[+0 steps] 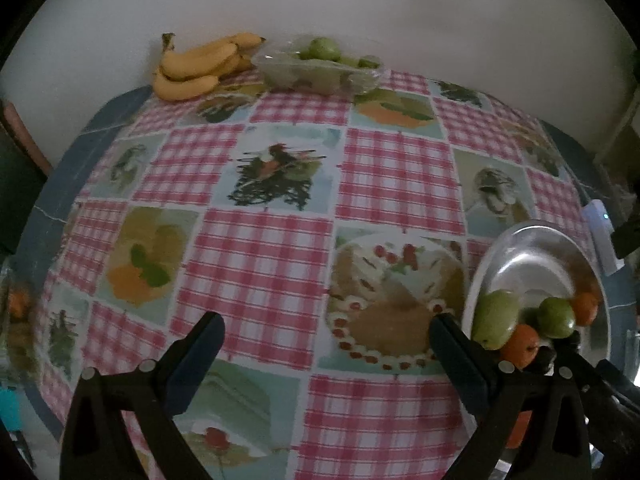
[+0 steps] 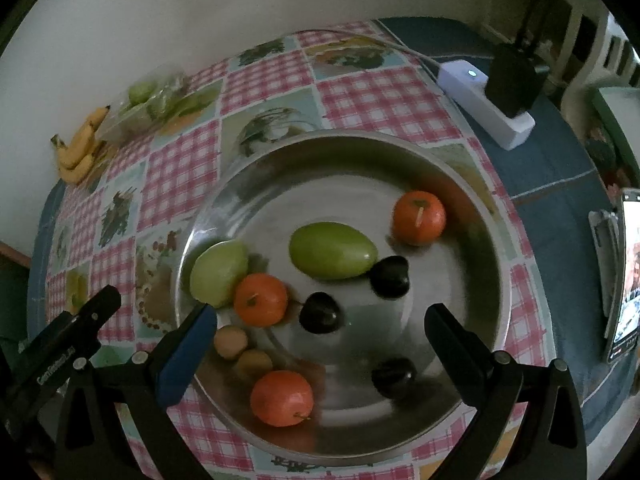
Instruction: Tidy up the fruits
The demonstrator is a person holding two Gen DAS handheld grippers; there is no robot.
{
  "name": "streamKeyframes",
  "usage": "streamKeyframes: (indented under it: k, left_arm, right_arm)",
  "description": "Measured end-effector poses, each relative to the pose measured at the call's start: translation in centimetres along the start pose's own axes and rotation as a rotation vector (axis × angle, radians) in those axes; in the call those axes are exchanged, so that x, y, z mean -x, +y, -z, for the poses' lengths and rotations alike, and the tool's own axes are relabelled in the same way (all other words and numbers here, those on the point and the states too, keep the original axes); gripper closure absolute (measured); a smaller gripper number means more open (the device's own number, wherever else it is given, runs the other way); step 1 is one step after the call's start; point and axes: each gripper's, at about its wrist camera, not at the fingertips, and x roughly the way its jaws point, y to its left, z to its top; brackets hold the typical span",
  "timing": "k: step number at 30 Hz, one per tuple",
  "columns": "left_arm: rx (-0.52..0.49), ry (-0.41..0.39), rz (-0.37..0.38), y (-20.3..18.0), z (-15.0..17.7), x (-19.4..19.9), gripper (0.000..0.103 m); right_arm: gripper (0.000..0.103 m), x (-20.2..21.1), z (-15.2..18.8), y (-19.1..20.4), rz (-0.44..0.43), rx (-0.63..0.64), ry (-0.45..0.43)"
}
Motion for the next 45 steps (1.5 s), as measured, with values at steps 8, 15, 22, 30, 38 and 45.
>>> streamKeyframes:
  k: [8, 15, 22, 30, 38, 45]
  left_arm:
    - [-0.002, -0.005, -0.054, 0.9, 1.0, 0.7, 0.0]
    - [-0.02, -0.035, -0.114, 1.5, 2.2, 2.5, 0.0]
    - [-0.025, -0.071, -0.095, 2.4, 3.5, 5.0, 0.0]
    - [-0.033, -0.099, -0.097, 3.2, 4.8, 6.8, 0.0]
    - [-0.027, -0.113, -0.095, 4.2, 5.9, 8.1, 0.0]
    - [-0.028, -0.129, -0.089, 4.6, 6.4, 9.0, 0.0]
  right_arm:
    - [0.0, 0.2, 1.1, 1.8, 0.014, 0.046, -0.012]
    - [0.0, 0.9, 2.6, 2.7, 0.017, 0.057, -0.019]
    - [0.0, 2.0, 4.0, 2.9, 0.018, 0.061, -0.032]
    - [0.0, 4.1, 5.4, 3.2, 0.042, 0.084, -0.065]
    - [0.0, 5.8, 6.5, 2.9, 0.055, 0.084, -0.103]
    - [0.0, 7.0, 7.0, 2.9, 0.063, 0.074, -0.134]
